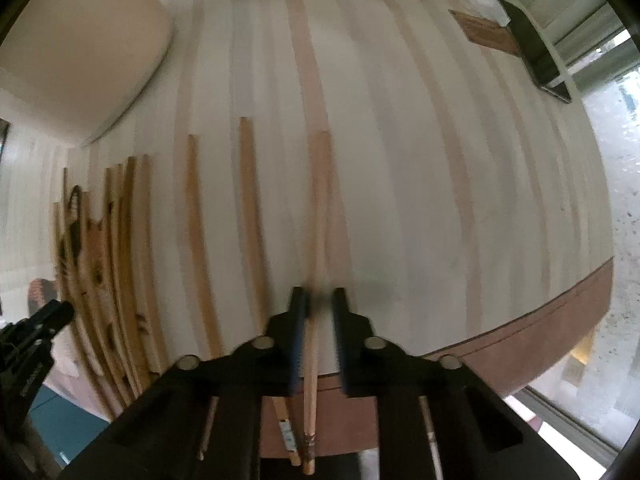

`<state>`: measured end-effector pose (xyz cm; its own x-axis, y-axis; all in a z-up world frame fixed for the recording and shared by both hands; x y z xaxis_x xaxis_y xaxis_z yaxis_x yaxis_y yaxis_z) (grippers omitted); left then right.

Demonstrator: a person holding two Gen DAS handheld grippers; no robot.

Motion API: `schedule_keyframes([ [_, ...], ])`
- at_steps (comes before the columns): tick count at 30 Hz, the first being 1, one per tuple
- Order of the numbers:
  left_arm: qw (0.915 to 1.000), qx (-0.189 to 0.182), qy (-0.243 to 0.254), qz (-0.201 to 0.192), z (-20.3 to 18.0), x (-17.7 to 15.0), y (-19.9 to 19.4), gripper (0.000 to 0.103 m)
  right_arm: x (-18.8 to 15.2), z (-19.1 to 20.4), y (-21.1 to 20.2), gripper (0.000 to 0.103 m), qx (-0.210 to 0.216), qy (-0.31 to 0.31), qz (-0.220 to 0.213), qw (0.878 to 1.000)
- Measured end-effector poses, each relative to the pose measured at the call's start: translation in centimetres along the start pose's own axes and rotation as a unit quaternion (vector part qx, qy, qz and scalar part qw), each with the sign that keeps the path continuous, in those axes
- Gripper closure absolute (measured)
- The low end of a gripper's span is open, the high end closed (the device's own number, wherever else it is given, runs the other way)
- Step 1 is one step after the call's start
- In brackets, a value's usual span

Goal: Organize utensils
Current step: 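Lower the right tool and close it on one wooden chopstick while the left tool grasps another, then lift both held chopsticks upright and carry them over the beige holder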

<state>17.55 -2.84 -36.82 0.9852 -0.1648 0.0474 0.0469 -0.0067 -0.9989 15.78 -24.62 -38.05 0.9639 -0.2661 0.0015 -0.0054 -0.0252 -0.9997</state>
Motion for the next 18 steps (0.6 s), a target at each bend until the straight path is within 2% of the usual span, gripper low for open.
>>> schedule_keyframes([
  [2, 0.9999, -0.01, -0.003, 0.004, 1.1, 0.9, 0.0, 0.098, -0.3, -0.6, 0.2, 0.095, -0.003, 0.013, 0.006, 1.0],
  [10, 0.9988, -0.043, -0.018, 0.015, 4.5, 1.0, 0.7, 0.096, -0.8, -2.2, 1.7, 0.095, -0.009, 0.024, 0.021, 0.999],
  [13, 0.999, -0.038, -0.005, 0.021, 5.0, 1.3, 0.7, 0.094, -0.7, -2.3, 1.6, 0.095, -0.011, 0.029, 0.029, 0.999],
  [16, 0.9993, -0.029, -0.002, 0.025, 3.6, 1.0, 0.9, 0.094, 0.8, -2.4, 1.7, 0.095, -0.014, 0.025, 0.039, 0.999],
  [18, 0.9994, -0.021, -0.004, 0.026, 4.8, 1.2, 1.1, 0.094, 1.5, -2.4, 1.7, 0.095, -0.013, 0.021, 0.043, 0.999],
])
Point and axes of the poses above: each gripper's, at about its wrist camera, not at the fingertips, and y roughly the way its jaws point, z to its left, x to its top, the point moved 5 cm from there along y, roughly the way its jaws point, and after that the axes turned 1 degree about x, right-handed, at the moved point
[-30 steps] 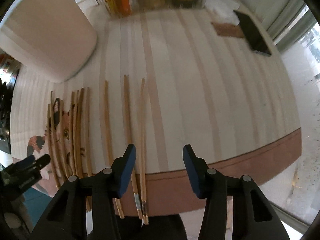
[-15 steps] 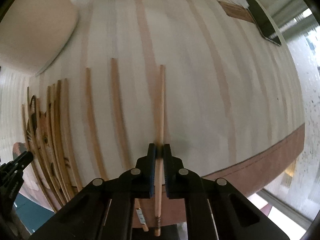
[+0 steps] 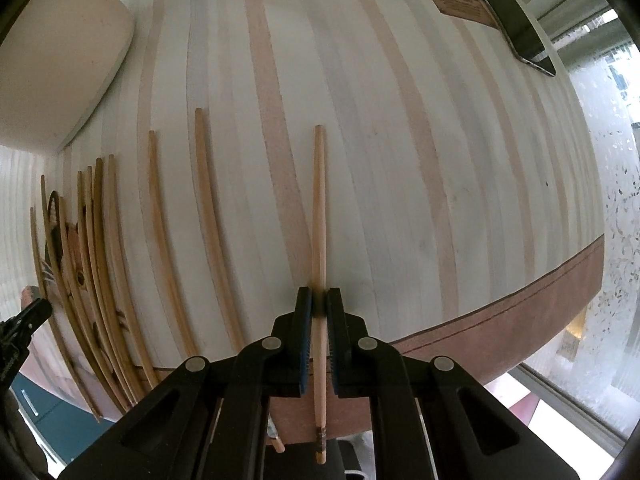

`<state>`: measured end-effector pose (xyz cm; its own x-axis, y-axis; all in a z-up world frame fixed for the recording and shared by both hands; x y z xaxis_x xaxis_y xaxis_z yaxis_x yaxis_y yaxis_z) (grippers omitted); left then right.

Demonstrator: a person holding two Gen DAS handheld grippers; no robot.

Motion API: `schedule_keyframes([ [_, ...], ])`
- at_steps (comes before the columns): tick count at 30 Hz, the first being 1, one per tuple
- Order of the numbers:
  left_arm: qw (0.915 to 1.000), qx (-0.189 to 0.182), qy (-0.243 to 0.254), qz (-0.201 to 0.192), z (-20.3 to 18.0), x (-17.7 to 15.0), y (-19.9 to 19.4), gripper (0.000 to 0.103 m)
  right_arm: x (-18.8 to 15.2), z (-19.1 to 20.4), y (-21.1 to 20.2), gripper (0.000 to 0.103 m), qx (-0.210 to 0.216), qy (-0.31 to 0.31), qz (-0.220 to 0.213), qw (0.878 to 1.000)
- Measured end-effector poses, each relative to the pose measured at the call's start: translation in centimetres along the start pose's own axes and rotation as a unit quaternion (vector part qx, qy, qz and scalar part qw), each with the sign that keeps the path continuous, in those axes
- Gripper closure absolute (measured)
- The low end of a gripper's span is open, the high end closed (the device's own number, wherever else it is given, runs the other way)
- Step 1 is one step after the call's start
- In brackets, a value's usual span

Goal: Organize utensils
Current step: 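Lift both held chopsticks upright and carry them over the beige holder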

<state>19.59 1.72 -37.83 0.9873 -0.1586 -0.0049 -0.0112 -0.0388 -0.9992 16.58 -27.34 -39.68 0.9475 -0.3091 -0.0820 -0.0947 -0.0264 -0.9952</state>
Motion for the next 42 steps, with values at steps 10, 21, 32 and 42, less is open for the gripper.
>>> schedule_keyframes([
  [10, 0.9992, 0.028, -0.028, -0.008, -2.0, 0.2, 0.2, 0.096, 1.9, 2.5, -0.4, 0.093, -0.034, -0.047, 0.01, 0.998],
  [21, 0.9939, 0.072, -0.059, -0.06, -3.2, -0.4, -3.6, 0.099, 1.4, 4.4, -1.1, 0.095, -0.029, -0.053, -0.022, 0.998],
  [32, 0.9719, 0.095, -0.119, -0.179, -1.8, 0.8, -14.4, 0.099, 2.1, 5.2, -10.8, 0.096, 0.039, -0.048, -0.138, 0.989],
  [42, 0.9299, 0.014, -0.176, -0.323, 0.9, 4.5, -29.4, 0.099, 5.8, 7.2, -22.0, 0.096, 0.13, -0.043, -0.251, 0.958],
])
Point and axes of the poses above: each gripper's, at about its wrist camera, not at the fingertips, and y roughly the way its jaws point, z to its left, x to its top, the point moved 5 cm from there along y, roughly the way its jaws point, and after that the axes turned 1 degree about x, right-handed, at the moved point
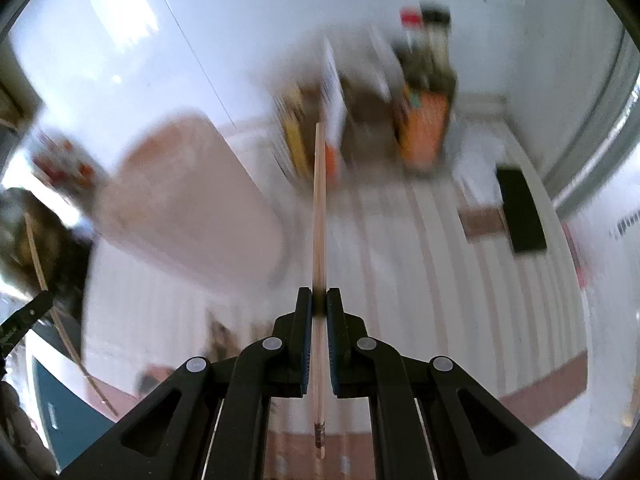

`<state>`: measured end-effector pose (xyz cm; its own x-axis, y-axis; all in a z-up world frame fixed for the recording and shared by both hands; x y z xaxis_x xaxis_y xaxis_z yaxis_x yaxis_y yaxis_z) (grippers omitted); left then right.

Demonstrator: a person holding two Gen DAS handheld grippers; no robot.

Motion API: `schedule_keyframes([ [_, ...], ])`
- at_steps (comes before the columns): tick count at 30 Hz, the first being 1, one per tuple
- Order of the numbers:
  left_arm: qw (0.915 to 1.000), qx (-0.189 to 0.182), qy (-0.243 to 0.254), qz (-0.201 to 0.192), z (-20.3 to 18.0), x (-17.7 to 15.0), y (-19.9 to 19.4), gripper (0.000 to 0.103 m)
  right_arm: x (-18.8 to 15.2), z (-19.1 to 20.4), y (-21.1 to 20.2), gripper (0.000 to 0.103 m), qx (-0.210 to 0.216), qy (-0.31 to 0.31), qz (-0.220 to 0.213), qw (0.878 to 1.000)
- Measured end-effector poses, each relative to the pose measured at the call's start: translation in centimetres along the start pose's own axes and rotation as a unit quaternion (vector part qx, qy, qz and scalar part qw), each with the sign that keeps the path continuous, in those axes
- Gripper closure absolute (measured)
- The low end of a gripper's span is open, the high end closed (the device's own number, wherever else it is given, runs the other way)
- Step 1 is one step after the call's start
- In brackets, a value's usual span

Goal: Organize utensils
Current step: 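Lift both held chopsticks upright and carry them over the beige holder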

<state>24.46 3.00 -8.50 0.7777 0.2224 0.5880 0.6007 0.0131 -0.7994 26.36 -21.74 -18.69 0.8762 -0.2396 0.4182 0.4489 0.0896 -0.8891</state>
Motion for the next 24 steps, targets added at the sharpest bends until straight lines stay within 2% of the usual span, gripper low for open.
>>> schedule_keyframes([
  [3, 0.9984, -0.039, -0.02, -0.035, -0.6, 4.0, -2.4, 0.099, 3.1, 2.0, -2.8, 0.096, 0.036, 0.001, -0.045, 0.998],
  [7, 0.9956, -0.067, -0.028, -0.058, -1.7, 7.9, -3.1, 0.099, 8.2, 4.9, -5.3, 0.096, 0.078, 0.0, -0.097, 0.992],
  [9, 0.9942, -0.074, -0.031, -0.072, -2.6, 10.1, -2.9, 0.099, 10.5, 6.2, -5.7, 0.096, 0.088, -0.004, -0.119, 0.989],
  [14, 0.9903, -0.103, -0.053, -0.077, -4.7, 14.0, -0.4, 0.099, 16.1, 9.3, -6.1, 0.096, 0.097, -0.01, -0.163, 0.982],
  [17, 0.9886, -0.113, -0.061, -0.079, -5.8, 15.8, 2.5, 0.099, 19.1, 10.0, -4.7, 0.096, 0.095, -0.003, -0.176, 0.98],
  [24, 0.9897, -0.117, -0.061, -0.056, -7.1, 15.3, 9.2, 0.099, 22.1, 10.0, 0.8, 0.096, 0.094, 0.028, -0.154, 0.983],
])
Point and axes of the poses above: each gripper's, at about its wrist camera, not at the fingertips, and y roughly the way its jaws point, z to its left, x to its top, the point moved 5 cm from there along y, roughly the way its jaws point, and after that the axes turned 1 degree about x, right-handed, at the moved point
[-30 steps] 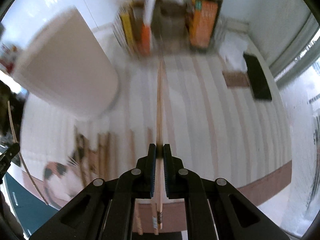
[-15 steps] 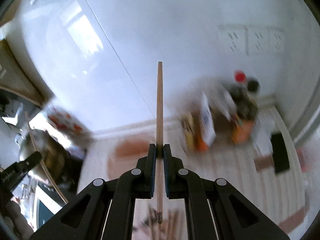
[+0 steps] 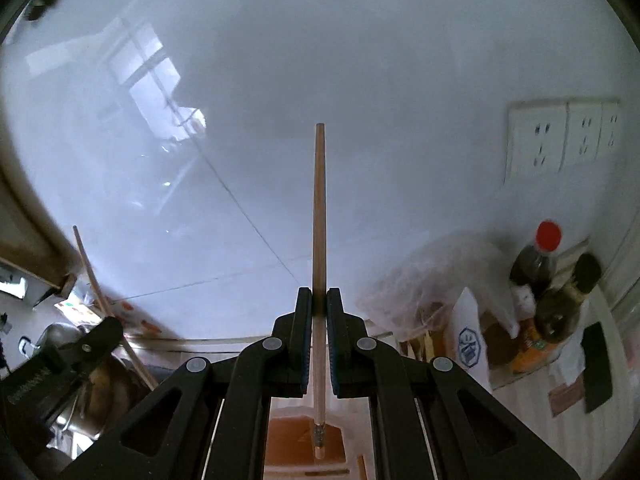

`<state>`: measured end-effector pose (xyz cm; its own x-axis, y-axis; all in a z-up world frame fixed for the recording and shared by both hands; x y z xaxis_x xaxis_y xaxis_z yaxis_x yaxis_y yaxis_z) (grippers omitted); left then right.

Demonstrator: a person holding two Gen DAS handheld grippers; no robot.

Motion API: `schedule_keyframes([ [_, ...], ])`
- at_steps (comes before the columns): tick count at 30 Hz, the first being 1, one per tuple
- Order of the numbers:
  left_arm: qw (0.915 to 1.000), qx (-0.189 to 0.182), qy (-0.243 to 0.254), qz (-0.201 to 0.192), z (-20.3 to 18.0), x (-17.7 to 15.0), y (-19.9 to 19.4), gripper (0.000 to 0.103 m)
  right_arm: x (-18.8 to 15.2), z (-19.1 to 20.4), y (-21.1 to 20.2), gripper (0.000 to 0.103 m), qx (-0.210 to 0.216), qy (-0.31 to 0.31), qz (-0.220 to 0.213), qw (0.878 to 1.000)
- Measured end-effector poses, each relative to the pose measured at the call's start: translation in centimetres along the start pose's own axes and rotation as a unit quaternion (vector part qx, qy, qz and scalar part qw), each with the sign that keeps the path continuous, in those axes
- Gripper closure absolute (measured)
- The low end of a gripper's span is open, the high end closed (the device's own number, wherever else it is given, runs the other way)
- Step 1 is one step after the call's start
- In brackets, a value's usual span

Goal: Organize utensils
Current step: 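Lift both held chopsticks upright and carry them over the beige holder, then lower the chopsticks into the holder and open both tools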

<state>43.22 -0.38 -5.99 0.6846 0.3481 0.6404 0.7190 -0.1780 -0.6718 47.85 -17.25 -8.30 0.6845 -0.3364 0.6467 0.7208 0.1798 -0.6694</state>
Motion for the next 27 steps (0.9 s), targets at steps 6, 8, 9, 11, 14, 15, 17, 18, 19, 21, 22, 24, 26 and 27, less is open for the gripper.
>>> schedule_keyframes([
  [6, 0.9994, 0.021, 0.024, 0.015, 0.6, -1.4, 2.2, 0.099, -1.7, -0.7, 2.1, 0.096, 0.004, 0.0, 0.012, 1.0],
  [8, 0.9991, 0.023, 0.031, 0.017, 0.6, -1.7, 2.4, 0.099, -2.3, -0.5, 2.3, 0.096, 0.003, -0.009, 0.016, 1.0],
  [9, 0.9987, 0.028, 0.039, 0.018, 0.6, -1.9, 2.3, 0.099, -2.6, -0.6, 2.2, 0.096, 0.004, -0.011, 0.016, 1.0],
  [11, 0.9983, 0.03, 0.046, 0.021, 0.5, -2.3, 2.2, 0.099, -3.3, -0.5, 2.3, 0.096, 0.005, -0.017, 0.019, 1.0],
  [14, 0.9977, 0.028, 0.054, 0.032, 0.8, -2.8, 2.0, 0.098, -3.9, -0.2, 1.8, 0.096, 0.008, -0.026, 0.025, 0.999],
  [15, 0.9973, 0.026, 0.059, 0.035, 0.8, -3.0, 2.0, 0.098, -4.3, -0.3, 2.0, 0.096, 0.01, -0.028, 0.027, 0.999],
  [17, 0.9961, 0.023, 0.072, 0.045, 0.7, -3.5, 1.6, 0.098, -5.0, -0.1, 1.8, 0.095, 0.015, -0.034, 0.036, 0.999],
  [18, 0.9957, 0.022, 0.078, 0.046, 0.6, -3.7, 1.1, 0.098, -5.2, 0.2, 1.6, 0.095, 0.019, -0.036, 0.041, 0.998],
  [19, 0.9952, 0.022, 0.083, 0.047, 0.6, -3.8, 1.0, 0.097, -5.5, 0.2, 1.6, 0.095, 0.023, -0.037, 0.047, 0.998],
  [21, 0.9933, 0.025, 0.1, 0.053, 0.4, -4.3, -0.3, 0.094, -6.3, 0.4, 1.6, 0.095, 0.033, -0.045, 0.065, 0.996],
  [22, 0.993, 0.024, 0.102, 0.054, 0.4, -4.4, -0.8, 0.093, -6.6, 0.4, 1.5, 0.095, 0.039, -0.048, 0.075, 0.995],
  [24, 0.9922, 0.037, 0.109, 0.048, 0.8, -4.6, -2.3, 0.082, -7.0, 0.3, 1.1, 0.093, 0.046, -0.055, 0.091, 0.993],
  [26, 0.9911, 0.059, 0.112, 0.04, 1.3, -4.6, -3.7, 0.036, -7.2, 0.3, 0.1, 0.075, 0.047, -0.061, 0.092, 0.993],
  [27, 0.9912, 0.068, 0.109, 0.032, 1.7, -4.6, -4.7, 0.029, -7.1, 0.1, -0.4, 0.059, 0.048, -0.061, 0.089, 0.993],
])
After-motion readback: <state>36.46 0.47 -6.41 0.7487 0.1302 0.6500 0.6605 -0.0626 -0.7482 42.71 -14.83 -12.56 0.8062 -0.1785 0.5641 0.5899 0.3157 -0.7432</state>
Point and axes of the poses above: each gripper's, at about its wrist camera, not at the fingertips, and y roughly the way its jaws point, z to its left, x to its top, the point moved 5 cm from there along y, roughly the way its jaws point, and after that the axes turned 1 degree about x, right-handed, at the moved point
